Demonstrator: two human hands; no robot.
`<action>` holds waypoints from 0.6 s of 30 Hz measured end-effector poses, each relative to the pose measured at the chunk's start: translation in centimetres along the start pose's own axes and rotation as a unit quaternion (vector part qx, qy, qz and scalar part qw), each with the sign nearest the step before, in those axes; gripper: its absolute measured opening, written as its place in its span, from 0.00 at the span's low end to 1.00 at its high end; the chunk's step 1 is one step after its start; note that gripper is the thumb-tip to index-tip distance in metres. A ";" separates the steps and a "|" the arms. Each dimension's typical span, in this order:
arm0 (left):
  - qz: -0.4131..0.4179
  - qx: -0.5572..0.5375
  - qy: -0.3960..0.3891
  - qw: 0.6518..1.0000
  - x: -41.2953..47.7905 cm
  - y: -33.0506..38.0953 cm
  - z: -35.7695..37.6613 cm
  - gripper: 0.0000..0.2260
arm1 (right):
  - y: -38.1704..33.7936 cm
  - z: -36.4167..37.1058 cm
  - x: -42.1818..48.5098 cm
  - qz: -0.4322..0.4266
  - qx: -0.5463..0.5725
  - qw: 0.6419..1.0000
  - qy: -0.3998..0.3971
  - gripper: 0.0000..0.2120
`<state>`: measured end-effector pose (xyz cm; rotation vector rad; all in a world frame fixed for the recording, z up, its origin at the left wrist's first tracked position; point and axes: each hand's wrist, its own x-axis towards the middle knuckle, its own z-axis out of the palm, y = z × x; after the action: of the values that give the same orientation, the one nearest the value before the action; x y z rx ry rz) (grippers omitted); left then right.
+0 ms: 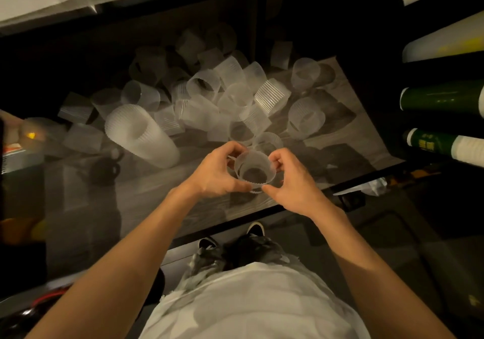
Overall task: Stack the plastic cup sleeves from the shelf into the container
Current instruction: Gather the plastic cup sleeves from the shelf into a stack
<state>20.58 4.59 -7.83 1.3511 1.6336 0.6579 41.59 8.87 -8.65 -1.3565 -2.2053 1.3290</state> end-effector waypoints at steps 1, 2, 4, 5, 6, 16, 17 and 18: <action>0.005 -0.001 0.004 1.000 0.0 -0.2 0.2 0.29 | -0.1 -0.1 -0.1 -0.008 -0.016 1.000 0.003 0.24; 0.010 0.000 0.007 1.000 0.0 -0.4 0.4 0.29 | -0.1 -0.2 -0.2 -0.017 -0.033 0.999 0.006 0.24; 0.017 0.007 0.006 1.000 0.0 -0.6 0.6 0.30 | -0.2 -0.4 -0.3 -0.030 -0.064 0.997 0.012 0.24; 0.018 0.013 0.004 1.000 0.0 -0.7 0.6 0.31 | -0.1 -0.5 -0.3 -0.028 -0.074 0.997 0.010 0.24; 0.021 0.020 0.004 1.000 -0.1 -0.8 0.7 0.31 | -0.1 -0.5 -0.3 -0.022 -0.081 0.996 0.004 0.23; 0.048 0.077 0.011 0.996 0.0 -1.1 1.2 0.30 | 0.1 -0.4 0.3 0.015 -0.106 0.994 -0.016 0.20; 0.049 0.080 0.012 0.996 0.1 -1.2 1.3 0.30 | 0.2 -0.4 0.4 0.018 -0.106 0.994 -0.017 0.20; 0.051 0.084 0.013 0.995 0.1 -1.2 1.5 0.30 | 0.3 -0.5 0.4 0.019 -0.106 0.994 -0.015 0.20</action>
<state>21.26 4.17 -9.58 1.5606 1.6798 0.6111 41.84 9.48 -8.73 -1.4654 -2.4095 1.1621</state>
